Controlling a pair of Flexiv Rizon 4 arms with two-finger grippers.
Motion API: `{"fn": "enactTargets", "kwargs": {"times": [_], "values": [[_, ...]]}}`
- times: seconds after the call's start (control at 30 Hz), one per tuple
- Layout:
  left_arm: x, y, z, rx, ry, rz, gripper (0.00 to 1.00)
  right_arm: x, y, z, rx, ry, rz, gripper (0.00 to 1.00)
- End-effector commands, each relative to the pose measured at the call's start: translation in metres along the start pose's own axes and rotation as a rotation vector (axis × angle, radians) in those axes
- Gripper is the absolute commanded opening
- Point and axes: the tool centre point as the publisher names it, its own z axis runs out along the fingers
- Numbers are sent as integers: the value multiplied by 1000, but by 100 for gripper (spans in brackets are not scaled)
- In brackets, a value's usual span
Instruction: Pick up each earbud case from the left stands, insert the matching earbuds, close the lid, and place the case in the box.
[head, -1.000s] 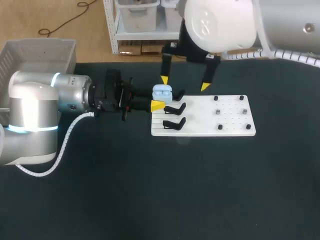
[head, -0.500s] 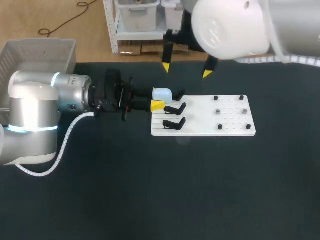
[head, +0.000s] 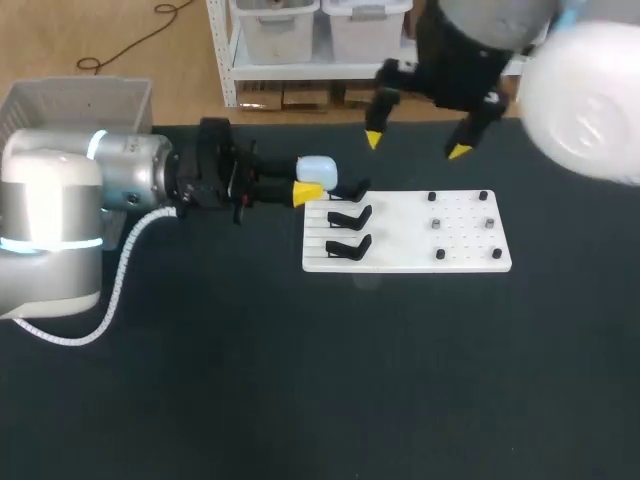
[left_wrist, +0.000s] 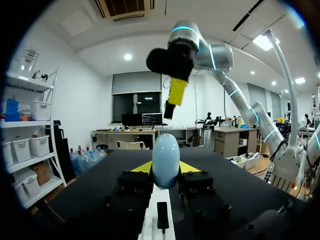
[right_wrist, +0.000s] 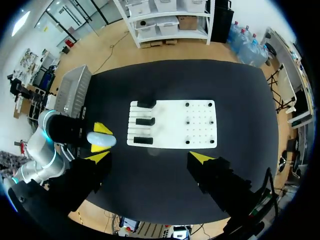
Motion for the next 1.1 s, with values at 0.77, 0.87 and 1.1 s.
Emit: {"fn": "enactTargets", "kwargs": {"times": [0.77,0.87,1.1], "values": [[-100,-6,-194,-690,186,-44,0,22,-13,-6,-68,-248,-1,100],[-85,6,-234,-808,255,-59,0,22,-13,-6,-68,-248,-1,100],[-37,45,-319,-993,339,-132,0,22,-13,-6,-68,-248,-1,100]]}}
